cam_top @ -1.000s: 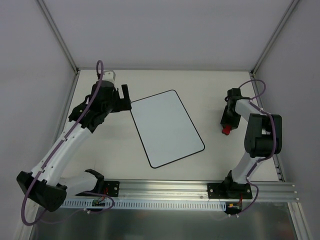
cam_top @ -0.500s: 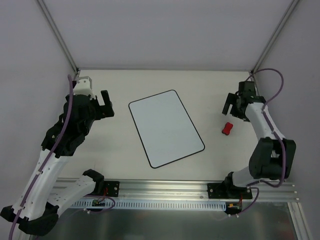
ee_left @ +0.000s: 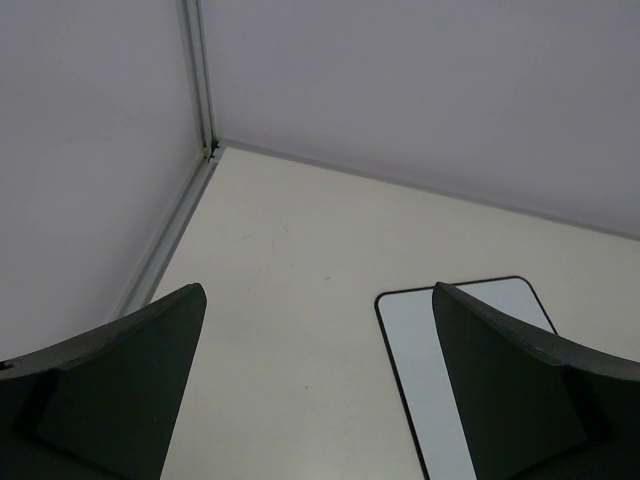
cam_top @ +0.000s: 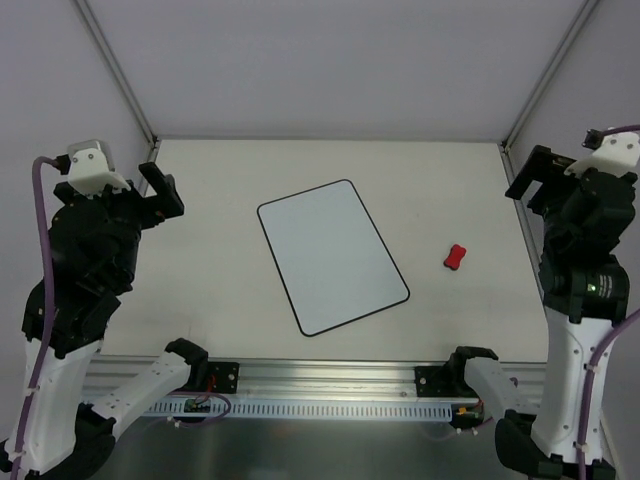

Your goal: Erase the whiteboard

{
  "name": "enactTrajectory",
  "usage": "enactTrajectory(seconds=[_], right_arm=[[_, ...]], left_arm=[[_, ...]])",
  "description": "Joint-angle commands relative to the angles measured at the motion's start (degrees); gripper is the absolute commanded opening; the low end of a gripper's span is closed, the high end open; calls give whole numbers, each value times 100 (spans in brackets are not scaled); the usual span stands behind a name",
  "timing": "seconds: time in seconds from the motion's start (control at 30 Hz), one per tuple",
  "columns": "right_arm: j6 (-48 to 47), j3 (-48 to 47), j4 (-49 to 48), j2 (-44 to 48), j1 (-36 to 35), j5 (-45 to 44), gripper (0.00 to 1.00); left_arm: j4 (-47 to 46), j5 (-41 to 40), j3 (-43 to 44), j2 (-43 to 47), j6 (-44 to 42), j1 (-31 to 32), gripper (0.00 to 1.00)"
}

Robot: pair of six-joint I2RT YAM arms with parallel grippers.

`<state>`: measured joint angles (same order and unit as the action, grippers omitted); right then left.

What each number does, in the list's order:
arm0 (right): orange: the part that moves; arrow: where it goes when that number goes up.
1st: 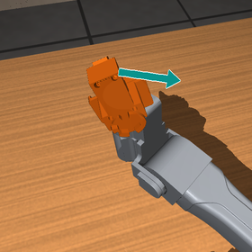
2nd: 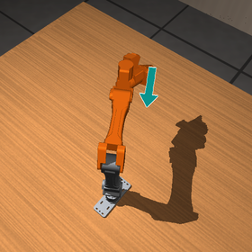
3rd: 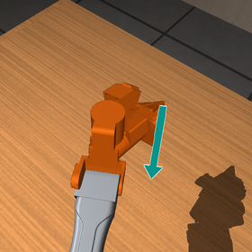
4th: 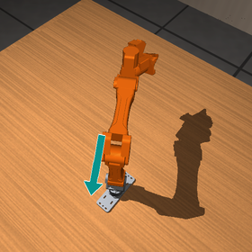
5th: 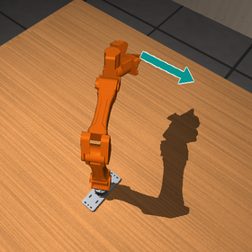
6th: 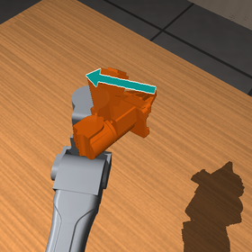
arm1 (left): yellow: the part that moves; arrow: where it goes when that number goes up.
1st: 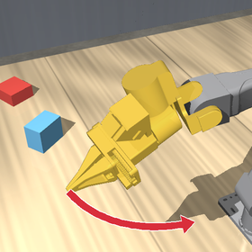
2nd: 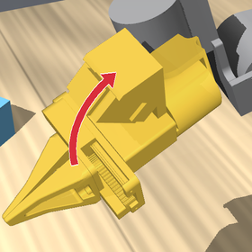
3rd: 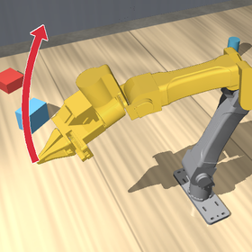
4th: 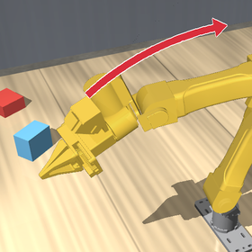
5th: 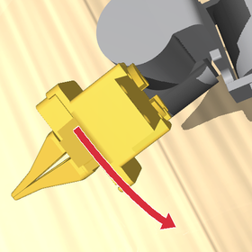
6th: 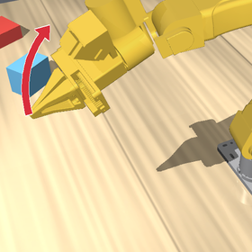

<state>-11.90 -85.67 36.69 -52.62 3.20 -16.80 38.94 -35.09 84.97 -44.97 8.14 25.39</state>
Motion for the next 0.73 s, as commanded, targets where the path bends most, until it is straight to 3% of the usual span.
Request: enactTrajectory(seconds=[0.0, 0.7], right_arm=[[-339, -134, -205, 331, 40, 431, 99], [-524, -108, -865, 1298, 23, 748, 99]], left_arm=[[-27, -253, 318, 76, -252, -69, 99], [-27, -358, 503, 410, -419, -69, 99]])
